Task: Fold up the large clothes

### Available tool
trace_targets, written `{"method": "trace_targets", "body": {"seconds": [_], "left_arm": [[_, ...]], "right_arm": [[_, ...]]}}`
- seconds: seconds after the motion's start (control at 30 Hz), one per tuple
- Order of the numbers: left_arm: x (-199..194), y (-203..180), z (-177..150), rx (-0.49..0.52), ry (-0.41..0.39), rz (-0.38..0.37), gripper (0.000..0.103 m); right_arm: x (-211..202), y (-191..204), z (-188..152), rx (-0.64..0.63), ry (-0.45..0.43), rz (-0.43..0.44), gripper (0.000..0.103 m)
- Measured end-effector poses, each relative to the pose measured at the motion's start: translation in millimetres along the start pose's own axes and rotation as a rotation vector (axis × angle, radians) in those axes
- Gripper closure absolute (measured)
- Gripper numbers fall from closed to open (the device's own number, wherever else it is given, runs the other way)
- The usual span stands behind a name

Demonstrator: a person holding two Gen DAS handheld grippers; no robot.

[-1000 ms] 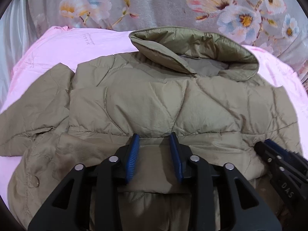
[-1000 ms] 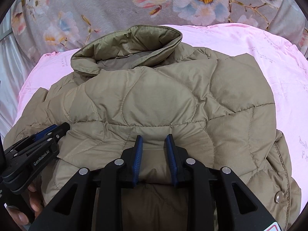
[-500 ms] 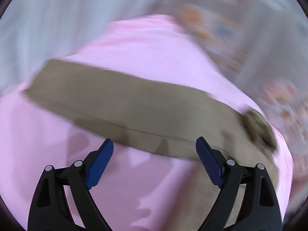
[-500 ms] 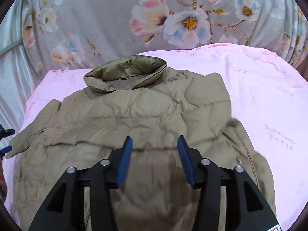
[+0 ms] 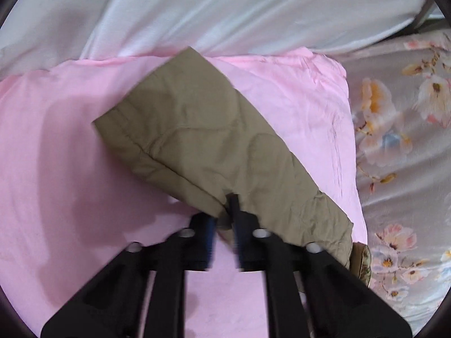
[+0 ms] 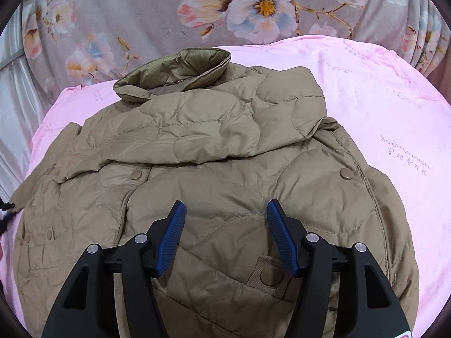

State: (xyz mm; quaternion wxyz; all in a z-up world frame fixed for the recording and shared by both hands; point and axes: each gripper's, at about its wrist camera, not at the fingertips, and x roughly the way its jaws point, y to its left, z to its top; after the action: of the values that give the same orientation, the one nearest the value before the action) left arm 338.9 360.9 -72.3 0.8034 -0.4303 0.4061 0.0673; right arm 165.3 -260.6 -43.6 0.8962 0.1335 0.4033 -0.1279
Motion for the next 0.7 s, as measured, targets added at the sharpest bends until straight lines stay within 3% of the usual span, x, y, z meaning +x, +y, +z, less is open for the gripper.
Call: {"method": "trace_targets", "body": {"seconds": [0.13, 0.23, 0.4, 0.5, 0.53, 0.6, 0.63, 0.67, 0.7], "left_arm": [[-30, -59, -6, 0.206, -0.104, 0.041, 0.101], [-72, -133, -28, 0.38, -0.179, -0.013, 0.101], [-139, -273, -115, 0.697, -0.29, -0.176, 0.101], [-153, -335, -182, 0.838, -0.242, -0.279, 0.097], [-149, -355, -212, 0.882, -0.19, -0.319, 0.096], [-137, -372, -247, 0.917, -0.12, -0.356, 0.069], [-128, -376, -261, 0.922, -0.09, -0.37, 0.033], [-119, -375, -277, 0.908, -0.071, -0.389, 0.013], [-109, -372, -289, 0.893, -0.062, -0.404, 0.013]], "right_arm": [[0, 2, -1, -0.007, -0.006, -0.021, 0.043], [-1, 1, -1, 0.001, -0.012, -0.022, 0.043], [-3, -3, -1, 0.029, -0.025, -0.003, 0.043], [-5, -9, 0, 0.064, -0.037, 0.027, 0.043], [-6, -10, -1, 0.076, -0.043, 0.038, 0.043], [-9, -17, -1, 0.108, -0.056, 0.065, 0.043], [-10, -19, 0, 0.122, -0.061, 0.077, 0.042], [-11, -22, -1, 0.139, -0.069, 0.091, 0.039], [-13, -25, -1, 0.155, -0.078, 0.104, 0.037]]}}
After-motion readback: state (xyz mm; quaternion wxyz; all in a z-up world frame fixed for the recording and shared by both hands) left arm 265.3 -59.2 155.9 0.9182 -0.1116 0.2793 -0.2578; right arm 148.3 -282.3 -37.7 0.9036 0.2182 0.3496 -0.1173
